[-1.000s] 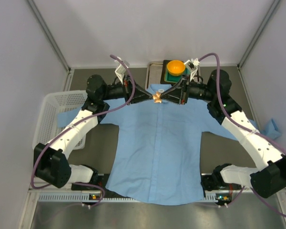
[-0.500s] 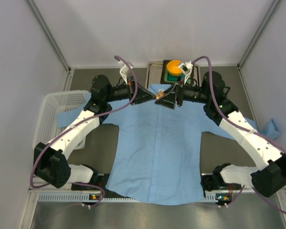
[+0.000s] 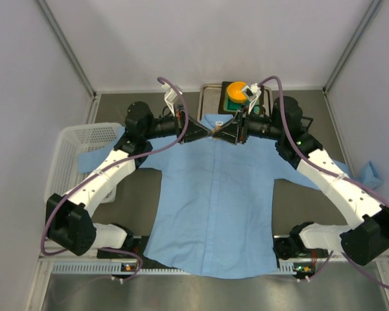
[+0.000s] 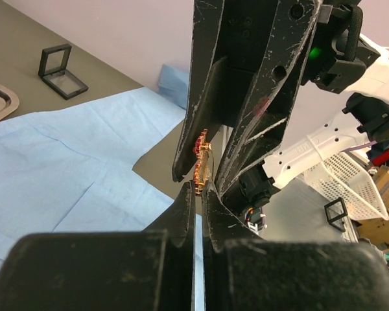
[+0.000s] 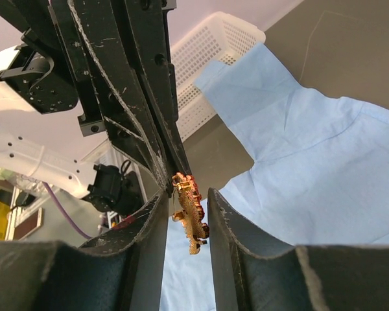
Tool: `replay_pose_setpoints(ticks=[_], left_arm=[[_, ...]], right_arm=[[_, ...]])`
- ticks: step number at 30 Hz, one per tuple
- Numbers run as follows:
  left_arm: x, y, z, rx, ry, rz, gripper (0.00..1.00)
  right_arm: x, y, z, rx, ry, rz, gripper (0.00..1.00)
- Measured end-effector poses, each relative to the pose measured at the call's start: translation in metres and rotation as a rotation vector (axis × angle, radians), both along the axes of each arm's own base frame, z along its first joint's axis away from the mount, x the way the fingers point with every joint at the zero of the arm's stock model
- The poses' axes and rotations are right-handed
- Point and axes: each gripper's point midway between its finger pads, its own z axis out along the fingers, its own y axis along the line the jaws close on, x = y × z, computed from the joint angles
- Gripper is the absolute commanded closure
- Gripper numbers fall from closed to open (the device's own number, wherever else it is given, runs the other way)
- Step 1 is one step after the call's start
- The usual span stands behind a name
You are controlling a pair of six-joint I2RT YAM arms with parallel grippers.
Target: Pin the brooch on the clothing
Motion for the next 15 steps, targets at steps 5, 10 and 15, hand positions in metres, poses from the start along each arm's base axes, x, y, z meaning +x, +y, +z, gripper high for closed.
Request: replay_pose_setpoints(ticks=[5,10,15], left_arm=[[0.0001,0.0003,-0.0040,0.013,0.004,0.001,1.00],[-0.0004,0.0009,-0.0065,0.023,0.005,0.002,1.00],[-0.0006,0.0013,-0.0060,0.024,-0.001,0.004,1.00]], right_arm=[[0.0010,-0.0011,-0.0032,-0.017,-0.013,-0.003,0.70],[-0.0003,-0.0023,-0.0085,-0.038,-0.016,0.004,0.74],[-0.0005,-0.0039,-0.0087,-0.057,-0.032,0.005,0.80]])
